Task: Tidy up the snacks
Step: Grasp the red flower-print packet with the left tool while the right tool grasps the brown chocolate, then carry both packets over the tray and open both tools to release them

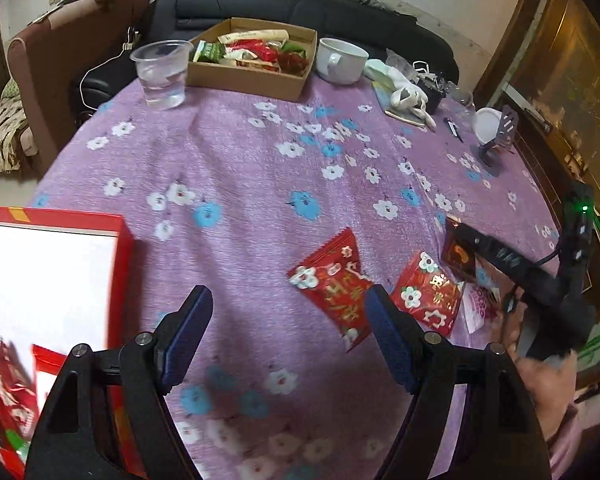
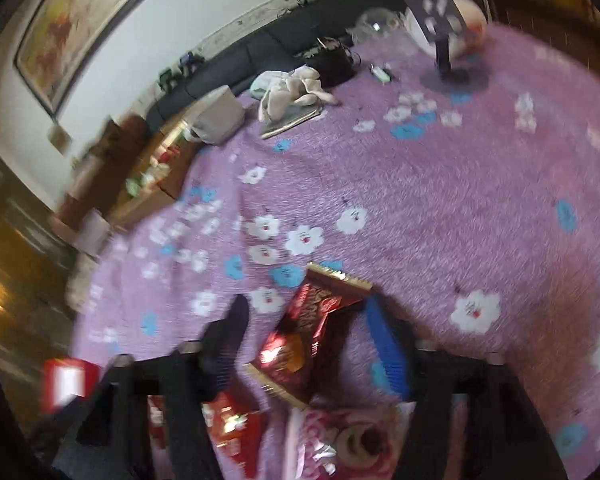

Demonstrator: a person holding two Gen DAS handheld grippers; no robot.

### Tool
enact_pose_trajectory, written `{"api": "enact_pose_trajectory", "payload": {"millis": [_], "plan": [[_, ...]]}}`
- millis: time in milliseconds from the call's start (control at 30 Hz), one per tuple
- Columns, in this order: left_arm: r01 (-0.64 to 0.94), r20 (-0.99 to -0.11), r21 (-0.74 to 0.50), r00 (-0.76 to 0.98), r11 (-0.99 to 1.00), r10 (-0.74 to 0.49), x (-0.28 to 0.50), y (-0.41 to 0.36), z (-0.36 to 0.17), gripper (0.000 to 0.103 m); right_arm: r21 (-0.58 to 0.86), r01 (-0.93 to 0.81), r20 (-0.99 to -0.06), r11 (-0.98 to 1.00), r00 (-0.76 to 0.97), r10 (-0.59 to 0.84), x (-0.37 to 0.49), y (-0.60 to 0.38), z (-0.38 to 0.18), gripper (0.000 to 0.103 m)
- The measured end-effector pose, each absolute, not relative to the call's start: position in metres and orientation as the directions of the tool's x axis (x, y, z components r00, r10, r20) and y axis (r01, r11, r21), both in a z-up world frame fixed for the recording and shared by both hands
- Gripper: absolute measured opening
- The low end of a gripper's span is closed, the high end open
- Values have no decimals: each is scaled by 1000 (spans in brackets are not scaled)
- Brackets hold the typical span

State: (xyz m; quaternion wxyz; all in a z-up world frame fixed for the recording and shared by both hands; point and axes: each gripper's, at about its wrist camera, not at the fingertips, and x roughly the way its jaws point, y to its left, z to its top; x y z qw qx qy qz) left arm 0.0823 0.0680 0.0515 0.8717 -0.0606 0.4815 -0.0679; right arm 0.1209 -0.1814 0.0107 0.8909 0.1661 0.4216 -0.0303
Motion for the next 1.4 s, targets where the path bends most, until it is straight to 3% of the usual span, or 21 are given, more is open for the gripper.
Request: {"api": "enact_pose_trajectory", "payload": {"millis": [167,233,400,467,500,633,833,1067,1233,1400], "plan": [[51,-845,-138,515,989,-145,88,49,43,78,74,155,-763,985,645,-44,121,-157,14,17],[38,-853,-115,508,993,-118,93,41,38,78,23,142,-754,990,653,-76,121,-150,14,17],[24,-843,-83,532,996,-83,100,21,20,78,129,168,-754,977,657,-13,122,-172,17,13],[35,-835,-64,546,997,-73,101,17,15,60,201,176,-754,964,656,38,123,-185,16,13],[46,-819,-22,572,999,-44,99,14,15,43,229,176,-752,958,656,59,123,-189,15,13],[57,-812,-54,578,997,-77,97,22,17,33,402,142,-731,904,644,224,124,-199,13,11],[76,-778,-66,620,995,-99,75,38,33,32,598,92,-656,796,628,419,123,-206,10,10],[64,-711,-69,696,996,-94,39,74,73,33,663,33,-588,748,642,492,112,-202,28,5],[28,-668,-31,743,999,-41,6,118,96,33,708,-50,-532,704,619,579,102,-181,42,5],[-79,-678,27,731,997,76,-14,178,97,33,733,-144,-503,665,543,672,90,-125,53,5]]}}
